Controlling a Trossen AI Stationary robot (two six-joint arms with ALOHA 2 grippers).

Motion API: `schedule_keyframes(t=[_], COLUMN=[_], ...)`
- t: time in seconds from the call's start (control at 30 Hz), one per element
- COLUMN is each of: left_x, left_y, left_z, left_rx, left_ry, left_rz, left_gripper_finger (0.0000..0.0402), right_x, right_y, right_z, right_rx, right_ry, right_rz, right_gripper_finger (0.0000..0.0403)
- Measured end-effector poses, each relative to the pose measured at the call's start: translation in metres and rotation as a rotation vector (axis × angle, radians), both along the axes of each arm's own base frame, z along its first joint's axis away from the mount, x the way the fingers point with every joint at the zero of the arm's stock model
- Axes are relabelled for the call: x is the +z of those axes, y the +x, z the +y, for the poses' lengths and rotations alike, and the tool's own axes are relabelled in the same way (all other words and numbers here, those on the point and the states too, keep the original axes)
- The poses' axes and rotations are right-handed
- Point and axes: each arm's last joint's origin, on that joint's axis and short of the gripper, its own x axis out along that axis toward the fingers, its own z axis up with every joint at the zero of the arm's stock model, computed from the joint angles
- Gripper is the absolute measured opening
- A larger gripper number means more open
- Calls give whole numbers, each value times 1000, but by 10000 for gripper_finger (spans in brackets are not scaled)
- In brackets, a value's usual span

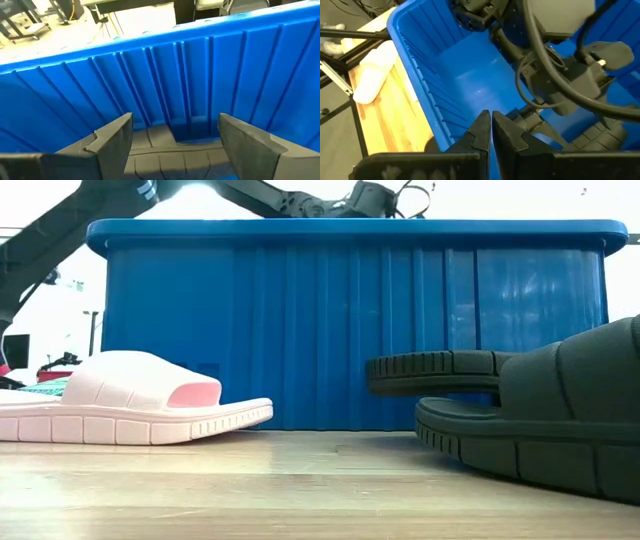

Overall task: Pick and place slides into bin
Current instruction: Put the black slipper into the blue bin

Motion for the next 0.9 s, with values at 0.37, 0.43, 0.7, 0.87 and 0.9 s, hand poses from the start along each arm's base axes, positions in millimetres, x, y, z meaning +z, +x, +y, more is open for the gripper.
schedule_keyframes(t=[0.37,0.43,0.7,0.87,0.9], left_x=[14,7,3,-7,-10], left_y=[13,19,32,33,32], left_z=[2,3,5,1,1], left_rx=[-18,-21,-26,-43,-43], left_ry=[-10,-17,-40,-58,-64], left_rz=[134,159,127,180,202], left_gripper_finger=[271,271,271,271,271], right_x=[0,1,1,1,1], right_y=[0,1,1,1,1], right_z=[0,0,0,0,0], right_rx=[5,5,18,22,24], right_ry=[-5,-5,-16,-20,-21], right_rz=[-5,-9,-5,-4,-4], right_gripper_finger=[8,8,8,8,8])
